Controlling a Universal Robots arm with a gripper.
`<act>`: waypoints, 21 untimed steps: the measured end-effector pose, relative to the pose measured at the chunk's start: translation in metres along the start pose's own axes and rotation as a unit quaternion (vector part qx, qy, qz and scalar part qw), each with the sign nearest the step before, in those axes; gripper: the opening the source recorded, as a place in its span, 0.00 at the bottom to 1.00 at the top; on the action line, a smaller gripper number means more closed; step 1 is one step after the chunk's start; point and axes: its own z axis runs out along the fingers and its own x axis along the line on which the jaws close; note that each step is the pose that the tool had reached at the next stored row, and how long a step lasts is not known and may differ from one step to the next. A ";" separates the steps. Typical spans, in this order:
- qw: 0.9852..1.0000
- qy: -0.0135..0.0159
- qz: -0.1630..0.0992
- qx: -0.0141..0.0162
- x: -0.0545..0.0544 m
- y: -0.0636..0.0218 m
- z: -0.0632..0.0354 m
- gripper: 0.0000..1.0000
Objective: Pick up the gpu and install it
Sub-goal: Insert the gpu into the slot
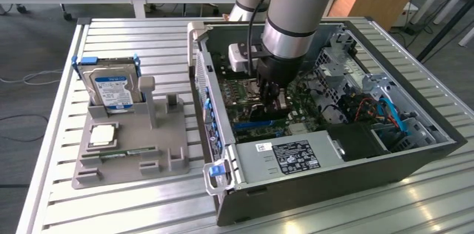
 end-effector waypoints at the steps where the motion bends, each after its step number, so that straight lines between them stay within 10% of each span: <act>1: 1.000 0.000 0.000 0.000 0.000 0.0000 0.0000 0.27; 21: 1.000 0.000 0.000 0.000 0.000 0.0015 0.0047 0.27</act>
